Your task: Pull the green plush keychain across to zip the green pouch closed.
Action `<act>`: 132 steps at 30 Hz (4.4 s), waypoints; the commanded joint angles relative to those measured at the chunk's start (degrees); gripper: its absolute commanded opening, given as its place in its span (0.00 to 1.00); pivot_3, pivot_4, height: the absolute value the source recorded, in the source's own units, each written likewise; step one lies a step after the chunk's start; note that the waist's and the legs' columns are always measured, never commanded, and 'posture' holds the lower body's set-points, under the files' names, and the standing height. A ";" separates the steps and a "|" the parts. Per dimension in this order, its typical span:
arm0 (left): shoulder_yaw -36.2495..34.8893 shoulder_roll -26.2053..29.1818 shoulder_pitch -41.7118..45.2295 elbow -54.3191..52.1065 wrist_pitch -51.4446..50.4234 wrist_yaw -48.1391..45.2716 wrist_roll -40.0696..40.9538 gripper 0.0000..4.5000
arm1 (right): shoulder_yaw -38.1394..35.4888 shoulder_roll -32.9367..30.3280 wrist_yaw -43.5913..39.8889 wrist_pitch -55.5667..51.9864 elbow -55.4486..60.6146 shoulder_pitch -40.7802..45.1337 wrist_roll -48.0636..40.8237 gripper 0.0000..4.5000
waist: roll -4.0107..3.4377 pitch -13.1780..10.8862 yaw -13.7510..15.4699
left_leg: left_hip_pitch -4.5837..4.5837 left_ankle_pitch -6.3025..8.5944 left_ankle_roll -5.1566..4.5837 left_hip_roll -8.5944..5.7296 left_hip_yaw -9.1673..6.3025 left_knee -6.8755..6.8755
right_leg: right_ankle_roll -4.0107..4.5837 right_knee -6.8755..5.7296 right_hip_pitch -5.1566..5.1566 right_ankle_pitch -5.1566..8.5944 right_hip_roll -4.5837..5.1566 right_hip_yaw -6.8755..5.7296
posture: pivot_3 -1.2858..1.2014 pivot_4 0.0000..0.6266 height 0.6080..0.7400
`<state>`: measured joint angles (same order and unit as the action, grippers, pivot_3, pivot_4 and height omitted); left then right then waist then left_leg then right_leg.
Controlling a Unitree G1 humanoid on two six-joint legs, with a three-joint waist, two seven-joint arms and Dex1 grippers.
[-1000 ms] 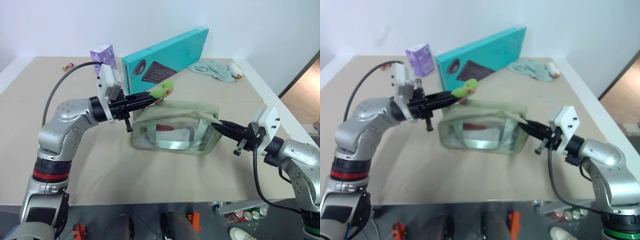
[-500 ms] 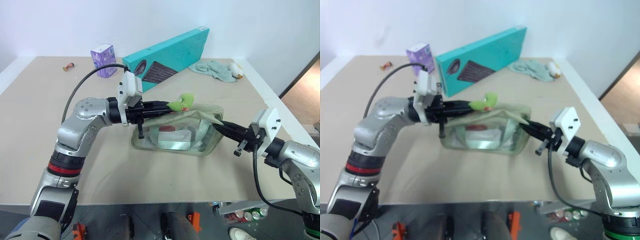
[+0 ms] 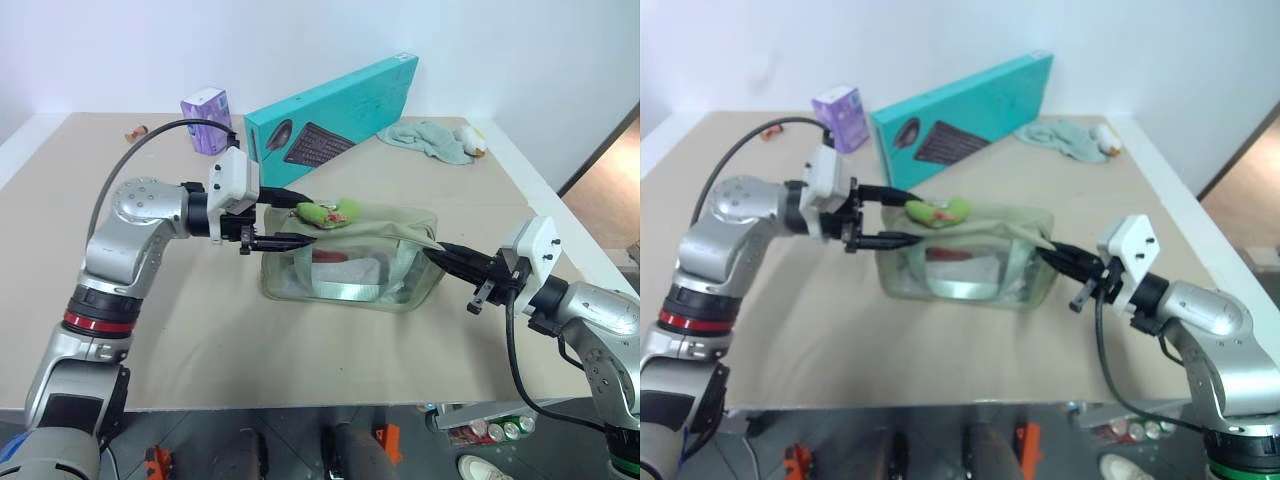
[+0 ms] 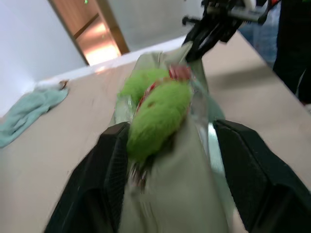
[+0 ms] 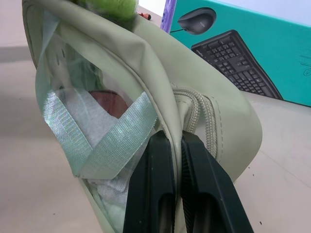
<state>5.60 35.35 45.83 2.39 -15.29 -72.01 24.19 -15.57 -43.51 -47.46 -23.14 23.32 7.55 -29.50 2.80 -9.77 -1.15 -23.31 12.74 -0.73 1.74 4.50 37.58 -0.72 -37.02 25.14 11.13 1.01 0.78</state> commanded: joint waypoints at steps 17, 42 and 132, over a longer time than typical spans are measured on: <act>-13.01 4.40 -19.74 -20.60 -17.88 14.24 12.72 0.60 | 2.05 -0.46 -2.11 1.26 -2.91 2.97 0.41 0.00 | 0.00 0.00 -0.08 | 0.06 -0.02 0.01 0.06 0.02 0.00 | 0.23 -0.01 -0.02 0.11 0.04 0.08 | 0.52 0.24 1.00; -4.90 -5.39 -24.77 -16.61 -4.12 20.64 1.15 0.00 | 0.98 -2.05 -2.28 -1.22 -1.27 0.94 -0.96 0.16 | 0.02 0.02 0.04 | 0.09 -0.03 0.01 0.02 0.05 0.00 | 0.28 -0.01 -0.06 0.08 0.04 0.14 | 0.52 0.24 1.00; -3.68 -10.84 -21.05 -15.64 -12.31 28.65 2.35 0.00 | -3.62 -11.56 -0.50 4.49 -10.31 21.30 6.07 0.00 | -0.01 0.04 1.62 | -0.20 -0.02 -0.26 -0.21 0.04 0.05 | 0.10 0.10 0.06 0.09 0.29 0.03 | 0.52 0.24 1.00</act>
<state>4.17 23.86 25.55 -14.20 -26.20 -45.21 26.70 -9.77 -52.24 -49.91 -20.47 16.75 28.83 -26.01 2.79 -9.73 0.47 -23.52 12.73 -0.99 1.52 4.53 37.63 -0.62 -36.92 25.20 11.23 1.30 0.80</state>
